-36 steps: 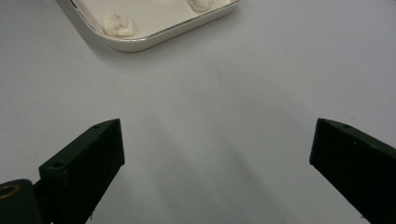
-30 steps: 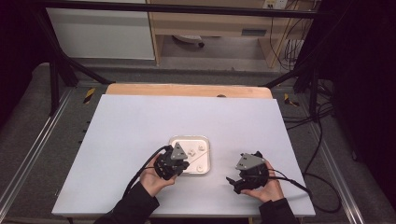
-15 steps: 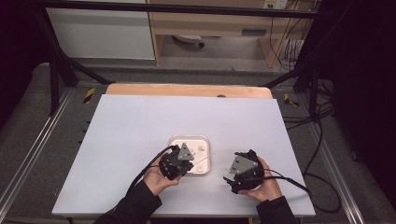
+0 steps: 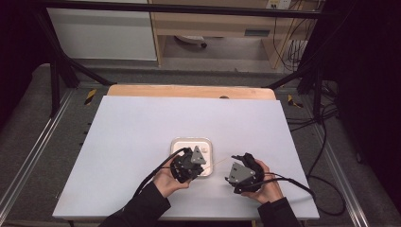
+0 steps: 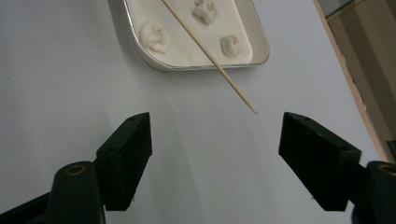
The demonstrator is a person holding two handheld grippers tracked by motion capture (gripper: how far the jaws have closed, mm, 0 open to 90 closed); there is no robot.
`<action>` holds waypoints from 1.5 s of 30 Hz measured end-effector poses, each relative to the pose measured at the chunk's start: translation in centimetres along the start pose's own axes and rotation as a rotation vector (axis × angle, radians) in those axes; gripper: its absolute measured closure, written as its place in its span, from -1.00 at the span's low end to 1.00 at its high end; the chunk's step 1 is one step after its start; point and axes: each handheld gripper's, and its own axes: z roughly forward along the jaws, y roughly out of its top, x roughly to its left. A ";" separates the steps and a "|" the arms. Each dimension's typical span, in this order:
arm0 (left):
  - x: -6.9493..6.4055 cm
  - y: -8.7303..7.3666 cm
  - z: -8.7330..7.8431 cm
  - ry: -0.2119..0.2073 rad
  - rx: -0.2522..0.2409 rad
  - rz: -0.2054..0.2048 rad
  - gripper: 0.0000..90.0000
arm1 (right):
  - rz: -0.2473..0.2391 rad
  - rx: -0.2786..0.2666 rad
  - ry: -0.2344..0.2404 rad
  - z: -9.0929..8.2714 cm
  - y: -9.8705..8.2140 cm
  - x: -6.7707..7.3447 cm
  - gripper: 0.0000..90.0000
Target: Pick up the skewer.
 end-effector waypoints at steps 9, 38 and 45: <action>-0.6 1.0 0.6 -0.020 0.016 0.023 0.97 | -0.088 0.000 -0.004 0.1 -0.1 0.2 -0.21; -2.3 3.1 2.0 -0.068 0.057 0.094 0.96 | -0.399 0.019 0.004 0.6 -0.6 0.9 0.66; -2.5 3.0 2.0 -0.071 0.059 0.100 0.97 | -0.443 0.029 0.020 0.7 -0.7 1.0 0.83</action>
